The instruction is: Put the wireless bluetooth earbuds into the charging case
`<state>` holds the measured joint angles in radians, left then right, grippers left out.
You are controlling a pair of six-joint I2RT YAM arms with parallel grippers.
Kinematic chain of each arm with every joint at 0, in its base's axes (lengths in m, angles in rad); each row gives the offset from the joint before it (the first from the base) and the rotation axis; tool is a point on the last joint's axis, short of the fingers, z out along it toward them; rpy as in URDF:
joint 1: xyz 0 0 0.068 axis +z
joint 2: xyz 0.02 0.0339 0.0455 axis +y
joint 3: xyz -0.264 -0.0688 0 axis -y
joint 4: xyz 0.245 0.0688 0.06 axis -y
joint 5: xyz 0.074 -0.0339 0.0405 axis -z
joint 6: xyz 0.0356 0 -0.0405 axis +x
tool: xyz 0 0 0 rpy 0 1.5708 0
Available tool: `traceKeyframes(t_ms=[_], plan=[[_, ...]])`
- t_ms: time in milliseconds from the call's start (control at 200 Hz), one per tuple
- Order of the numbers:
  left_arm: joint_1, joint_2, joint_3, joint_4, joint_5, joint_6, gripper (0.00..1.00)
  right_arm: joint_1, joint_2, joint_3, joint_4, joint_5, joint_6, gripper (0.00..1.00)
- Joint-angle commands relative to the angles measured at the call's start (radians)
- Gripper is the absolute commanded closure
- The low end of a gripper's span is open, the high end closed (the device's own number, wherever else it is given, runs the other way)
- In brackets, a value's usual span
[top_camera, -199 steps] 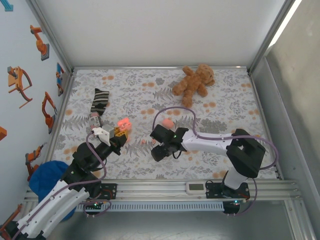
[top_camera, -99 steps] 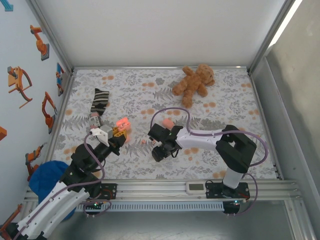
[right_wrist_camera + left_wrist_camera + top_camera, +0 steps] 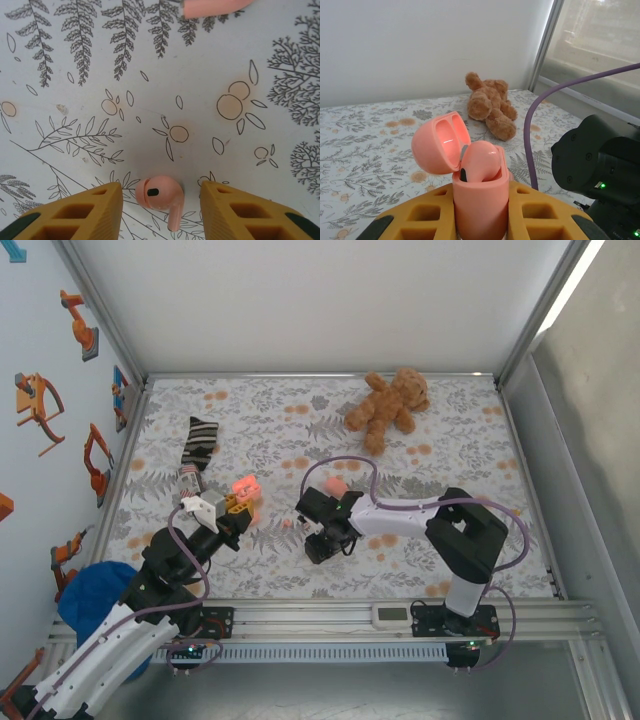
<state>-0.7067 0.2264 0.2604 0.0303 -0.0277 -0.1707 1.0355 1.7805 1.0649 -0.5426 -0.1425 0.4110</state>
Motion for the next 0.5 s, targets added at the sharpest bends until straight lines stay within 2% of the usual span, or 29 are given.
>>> traceKeyframes(t_ms=[0,285,496], plan=[[-0.007,-0.013,0.012,0.008,-0.007,-0.001,1.00,-0.005,0.020,0.029,-0.011,-0.012,-0.007,0.61],[-0.006,-0.018,0.008,0.002,-0.007,-0.004,1.00,-0.006,0.035,0.029,-0.013,-0.019,-0.008,0.70],[-0.005,-0.028,0.008,-0.008,-0.010,-0.005,1.00,-0.005,0.046,0.024,-0.013,-0.022,-0.006,0.71]])
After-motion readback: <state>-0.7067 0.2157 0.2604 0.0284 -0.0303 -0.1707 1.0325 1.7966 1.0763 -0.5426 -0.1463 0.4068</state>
